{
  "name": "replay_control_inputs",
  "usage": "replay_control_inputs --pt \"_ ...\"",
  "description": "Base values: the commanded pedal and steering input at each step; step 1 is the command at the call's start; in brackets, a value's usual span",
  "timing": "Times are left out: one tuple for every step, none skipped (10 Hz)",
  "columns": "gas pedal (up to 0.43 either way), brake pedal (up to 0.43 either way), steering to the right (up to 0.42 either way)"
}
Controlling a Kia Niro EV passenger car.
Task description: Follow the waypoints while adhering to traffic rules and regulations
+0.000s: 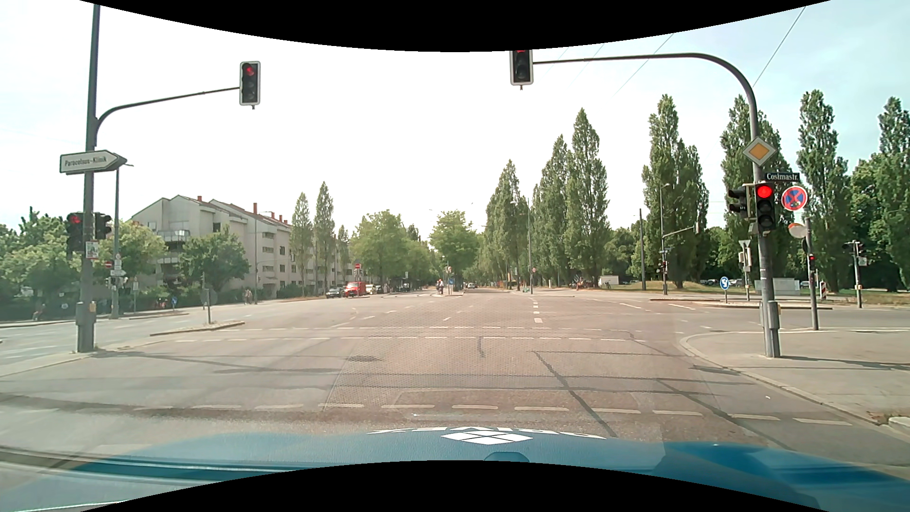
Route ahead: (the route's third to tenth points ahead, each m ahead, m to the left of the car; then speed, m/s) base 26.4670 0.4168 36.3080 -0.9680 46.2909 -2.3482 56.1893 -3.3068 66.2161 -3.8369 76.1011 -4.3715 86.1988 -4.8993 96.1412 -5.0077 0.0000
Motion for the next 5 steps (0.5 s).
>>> replay_control_inputs --pt "0.000 0.268 0.003" --pt "0.000 0.274 0.003" --pt "0.000 0.268 0.003" --pt "0.000 0.268 0.003" --pt "0.000 0.268 0.003"
